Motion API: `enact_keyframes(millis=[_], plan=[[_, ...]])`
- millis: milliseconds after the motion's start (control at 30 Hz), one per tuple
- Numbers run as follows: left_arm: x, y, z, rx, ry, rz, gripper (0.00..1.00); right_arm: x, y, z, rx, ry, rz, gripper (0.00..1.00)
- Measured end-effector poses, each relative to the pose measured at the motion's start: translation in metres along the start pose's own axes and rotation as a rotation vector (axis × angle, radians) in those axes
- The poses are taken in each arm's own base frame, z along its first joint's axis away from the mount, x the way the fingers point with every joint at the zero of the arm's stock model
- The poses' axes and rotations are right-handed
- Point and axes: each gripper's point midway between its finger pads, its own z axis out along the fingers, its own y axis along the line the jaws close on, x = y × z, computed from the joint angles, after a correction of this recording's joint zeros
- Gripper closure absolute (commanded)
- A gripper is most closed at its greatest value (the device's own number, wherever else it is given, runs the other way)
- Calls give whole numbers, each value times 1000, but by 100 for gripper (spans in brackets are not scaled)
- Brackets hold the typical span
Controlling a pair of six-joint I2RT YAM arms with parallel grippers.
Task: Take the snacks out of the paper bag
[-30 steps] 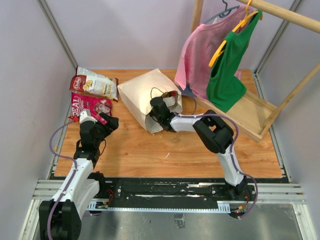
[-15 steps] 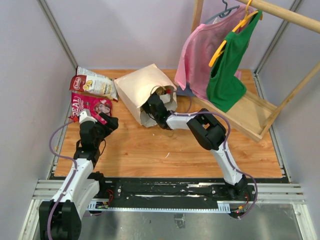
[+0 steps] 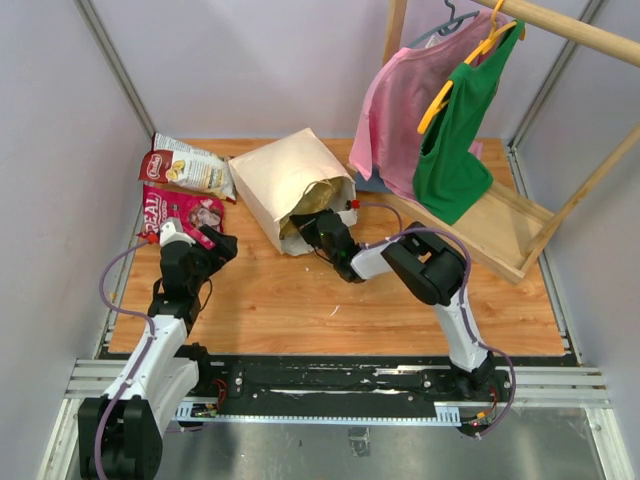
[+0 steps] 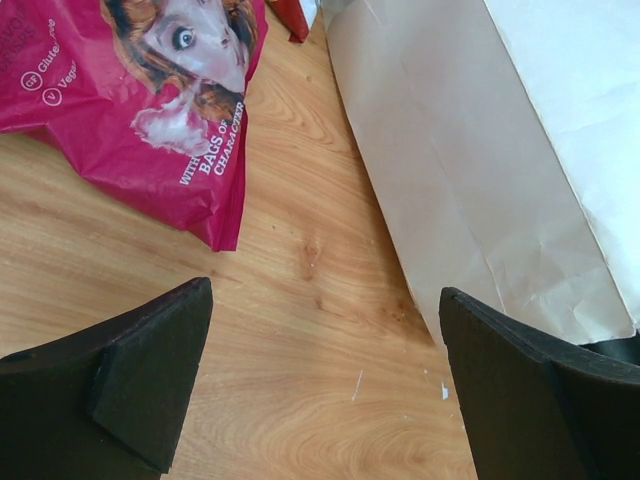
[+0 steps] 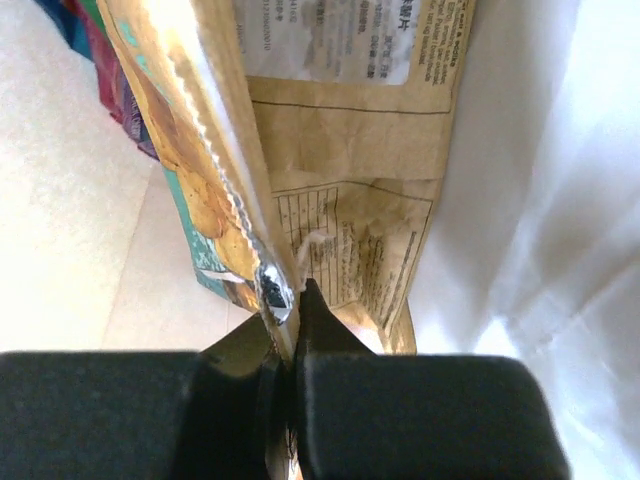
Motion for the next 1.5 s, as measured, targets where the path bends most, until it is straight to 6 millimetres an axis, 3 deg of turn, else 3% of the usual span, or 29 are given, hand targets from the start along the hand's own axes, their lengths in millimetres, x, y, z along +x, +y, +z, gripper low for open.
enact_keyframes(millis=[100, 367, 667, 933, 1167, 1300, 1500], plan=[[0, 0, 1, 1, 0, -1, 0, -4, 6, -18, -15, 11, 5, 99], [9, 4, 4, -7, 25, -13, 1, -27, 43, -75, -59, 6, 21, 99], [9, 4, 5, -6, 22, -15, 1, -59, 98, -139, -69, -19, -11, 99], [10, 4, 7, -4, 24, -23, 1, -71, 91, -183, -7, -1, -141, 99], [12, 3, 8, 5, 32, -27, 1, -72, 100, -212, 6, 66, -271, 99], [10, 1, 6, 12, 24, -28, 1, -91, 123, -241, -48, 22, -339, 99], [9, 0, 6, 14, 22, -37, 1, -135, 155, -280, -114, -147, -473, 99]])
